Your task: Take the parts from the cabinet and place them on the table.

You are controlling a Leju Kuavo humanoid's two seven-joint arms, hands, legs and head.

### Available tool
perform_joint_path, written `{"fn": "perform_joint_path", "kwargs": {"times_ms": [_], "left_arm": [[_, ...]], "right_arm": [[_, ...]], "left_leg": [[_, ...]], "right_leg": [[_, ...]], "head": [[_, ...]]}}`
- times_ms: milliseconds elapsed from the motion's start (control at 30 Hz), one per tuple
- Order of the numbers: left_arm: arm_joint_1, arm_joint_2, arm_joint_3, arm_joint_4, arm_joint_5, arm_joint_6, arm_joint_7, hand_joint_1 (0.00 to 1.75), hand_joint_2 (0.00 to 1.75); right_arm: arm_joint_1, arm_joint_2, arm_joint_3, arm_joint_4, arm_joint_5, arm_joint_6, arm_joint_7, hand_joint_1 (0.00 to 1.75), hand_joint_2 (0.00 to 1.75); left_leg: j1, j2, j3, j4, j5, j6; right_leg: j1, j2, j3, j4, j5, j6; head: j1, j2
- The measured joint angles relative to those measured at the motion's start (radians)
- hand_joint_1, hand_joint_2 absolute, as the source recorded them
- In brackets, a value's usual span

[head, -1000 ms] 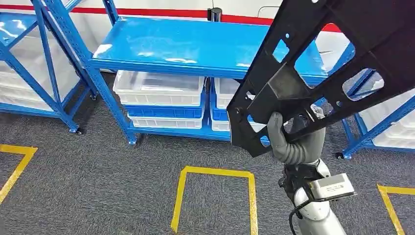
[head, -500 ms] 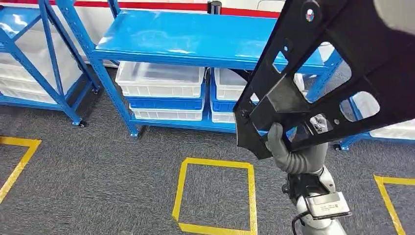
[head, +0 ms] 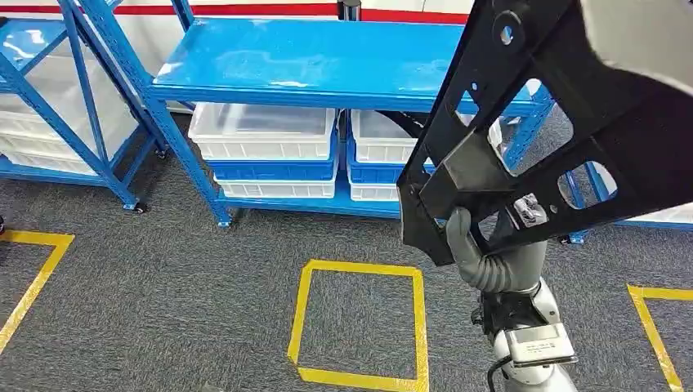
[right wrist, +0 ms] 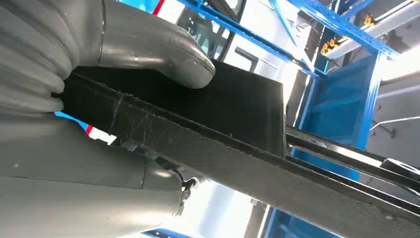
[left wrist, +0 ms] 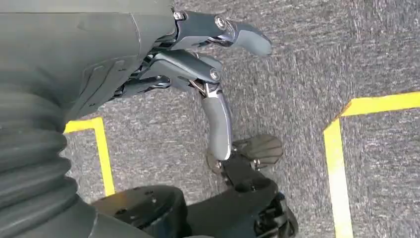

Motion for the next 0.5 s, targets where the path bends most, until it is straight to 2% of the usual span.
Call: {"fn": "perform_joint_path", "kwargs": {"times_ms": [33,67,100,167,200,233,267,300,333,367,400,433,467,500], "left_arm": [[0.000,-0.001,0.000,0.000,0.000,0.000,0.000,0.00,1.75],[0.000,-0.002,0.000,0.000,0.000,0.000,0.000,0.00,1.75],[-0.002,-0.002,0.000,0.000,0.000,0.001,0.000,0.00,1.75],[-0.004,-0.003,0.000,0.000,0.000,0.001,0.000,0.00,1.75],[-0.004,-0.003,0.000,0.000,0.000,0.001,0.000,0.00,1.75],[-0.004,-0.003,0.000,0.000,0.000,0.001,0.000,0.00,1.75],[-0.004,-0.003,0.000,0.000,0.000,0.001,0.000,0.00,1.75],[-0.004,-0.004,0.000,0.000,0.000,0.001,0.000,0.00,1.75],[-0.004,-0.005,0.000,0.000,0.000,0.001,0.000,0.00,1.75],[-0.005,-0.003,0.000,0.000,0.000,0.001,0.000,0.00,1.75],[-0.003,0.010,0.000,-0.005,0.000,0.002,0.001,0.00,1.75],[-0.003,-0.001,0.000,-0.002,0.000,0.002,0.000,0.00,1.75],[-0.003,0.002,0.000,-0.002,0.000,0.004,0.001,0.00,1.75],[-0.001,0.001,0.000,-0.001,0.000,0.005,0.001,0.00,1.75]], "right_arm": [[0.002,0.001,0.000,-0.001,0.003,-0.001,0.000,1.75,1.75],[0.004,0.000,0.000,-0.001,0.005,-0.002,0.000,1.75,1.75],[0.001,-0.001,0.000,-0.002,0.007,-0.002,0.000,1.75,1.75],[0.006,0.000,0.002,-0.001,0.008,-0.004,-0.001,1.75,1.75],[0.009,-0.002,0.002,-0.001,0.009,-0.004,-0.001,1.75,1.75],[0.011,-0.002,0.002,0.000,0.009,-0.004,-0.001,1.75,1.75],[0.012,-0.003,0.002,0.000,0.009,-0.004,0.000,1.75,1.75],[0.012,-0.003,0.002,0.000,0.009,-0.004,0.000,1.75,1.75],[0.012,-0.003,0.003,0.000,0.009,-0.004,0.000,1.75,1.75],[0.011,-0.003,0.003,0.000,0.010,-0.004,0.000,1.75,1.75],[0.011,-0.002,0.005,0.003,0.010,-0.004,0.001,1.75,1.75],[0.014,-0.002,0.006,0.001,0.011,-0.006,-0.002,1.75,1.75],[0.014,-0.004,0.006,0.001,0.014,-0.006,0.000,1.75,1.75],[0.014,-0.003,0.006,0.002,0.016,-0.008,0.001,1.75,1.75]], "left_leg": [[0.013,0.003,0.019,-0.032,0.011,0.002],[0.014,0.003,0.030,-0.049,0.018,-0.006],[0.018,0.004,0.032,-0.057,0.022,-0.005],[0.021,0.003,0.028,-0.057,0.023,-0.007],[0.022,0.003,0.025,-0.056,0.024,-0.008],[0.026,0.001,0.022,-0.056,0.025,-0.013],[0.032,0.000,0.020,-0.056,0.027,-0.019],[0.039,-0.001,0.017,-0.054,0.030,-0.028],[0.048,-0.004,0.012,-0.048,0.031,-0.040],[0.049,-0.006,0.003,-0.033,0.029,-0.054],[0.042,-0.008,-0.005,-0.026,0.025,-0.069],[0.042,-0.009,-0.005,-0.016,0.018,-0.077],[0.042,-0.009,-0.004,-0.022,0.023,-0.079],[0.043,-0.009,-0.001,-0.030,0.028,-0.081]], "right_leg": [[0.010,-0.001,0.004,-0.001,-0.004,0.002],[0.004,-0.001,-0.005,0.015,-0.013,0.003],[0.004,-0.001,-0.029,0.063,-0.041,0.001],[-0.004,-0.001,-0.105,0.210,-0.101,0.001],[-0.009,-0.001,-0.136,0.267,-0.116,0.008],[-0.016,-0.001,-0.147,0.283,-0.113,0.019],[-0.024,-0.001,-0.134,0.250,-0.092,0.038],[-0.034,-0.001,-0.099,0.176,-0.058,0.059],[-0.045,-0.001,-0.050,0.078,-0.021,0.081],[-0.057,-0.002,-0.010,-0.002,-0.001,0.099],[-0.046,0.000,-0.029,0.022,-0.004,0.095],[-0.050,0.004,-0.027,0.027,-0.003,0.057],[-0.048,0.004,-0.029,0.031,-0.004,0.042],[-0.044,0.003,-0.031,0.038,-0.001,0.033]], "head": [[0.000,0.000],[0.003,0.000],[0.005,0.000],[0.004,0.000],[0.004,0.000],[0.004,0.000],[0.004,0.000],[0.004,0.000],[0.004,0.000],[0.006,0.000],[0.017,0.000],[0.011,0.000],[0.006,0.000],[0.001,0.000]]}}
